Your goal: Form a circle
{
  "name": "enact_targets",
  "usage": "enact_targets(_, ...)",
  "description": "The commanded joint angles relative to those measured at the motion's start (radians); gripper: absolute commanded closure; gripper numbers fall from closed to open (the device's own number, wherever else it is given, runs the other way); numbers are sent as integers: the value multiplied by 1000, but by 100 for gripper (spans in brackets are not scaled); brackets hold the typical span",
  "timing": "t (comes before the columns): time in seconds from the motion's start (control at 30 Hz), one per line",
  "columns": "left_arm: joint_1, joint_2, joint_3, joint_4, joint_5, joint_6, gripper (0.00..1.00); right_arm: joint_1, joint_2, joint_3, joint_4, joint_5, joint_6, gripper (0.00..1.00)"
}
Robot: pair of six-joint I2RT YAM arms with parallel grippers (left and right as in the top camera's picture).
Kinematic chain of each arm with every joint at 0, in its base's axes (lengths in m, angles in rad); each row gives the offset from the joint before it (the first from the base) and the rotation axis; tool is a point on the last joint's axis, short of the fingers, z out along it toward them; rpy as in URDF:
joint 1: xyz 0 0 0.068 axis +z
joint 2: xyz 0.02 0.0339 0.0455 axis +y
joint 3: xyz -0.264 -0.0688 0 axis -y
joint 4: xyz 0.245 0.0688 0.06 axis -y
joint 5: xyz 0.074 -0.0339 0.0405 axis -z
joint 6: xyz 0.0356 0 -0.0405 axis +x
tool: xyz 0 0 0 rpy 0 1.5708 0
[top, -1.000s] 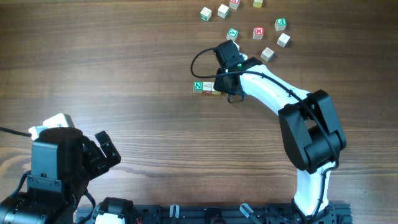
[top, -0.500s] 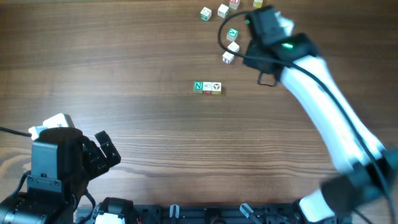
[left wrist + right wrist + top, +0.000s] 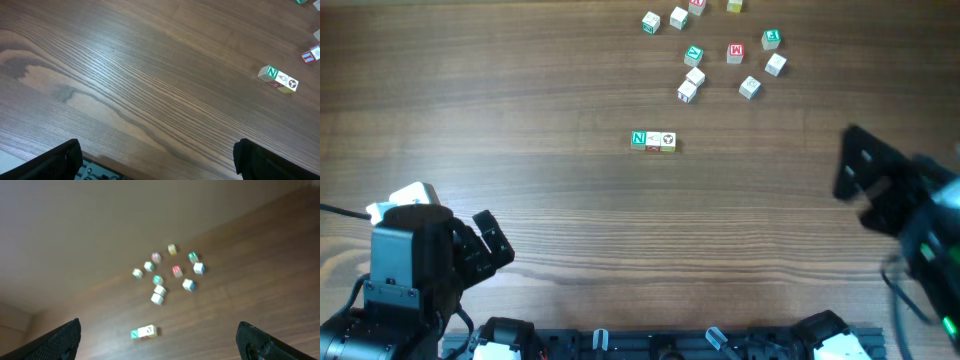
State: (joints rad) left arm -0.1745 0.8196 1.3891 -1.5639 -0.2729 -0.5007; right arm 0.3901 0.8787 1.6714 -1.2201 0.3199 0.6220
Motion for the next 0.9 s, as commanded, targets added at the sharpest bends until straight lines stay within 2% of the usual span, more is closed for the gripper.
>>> enact_targets(0.0,6,-2,-5,3,-16,-13,0,2,-90,2,-47,40,-43,1)
enact_targets(0.17,6,-2,-5,3,-16,-13,0,2,-156,-28,-206,107,-46,0)
enact_targets(0.3,6,-2,-5,3,-16,-13,0,-27,-270,-210,-150,201,-47,0)
enact_targets(0.37,6,-2,-5,3,-16,-13,0,-55,-354,-353,-45,200,-47,0)
enact_targets(0.5,6,-2,-5,3,-16,-13,0,-124,-509,-663,281,129,-64,1)
enact_targets(0.7,6,-2,-5,3,-16,-13,0,-360,-703,-1075,781,-309,-316,0)
enact_targets(0.87,6,-2,-5,3,-16,-13,0,-502,-866,-1331,1016,-400,-307,0)
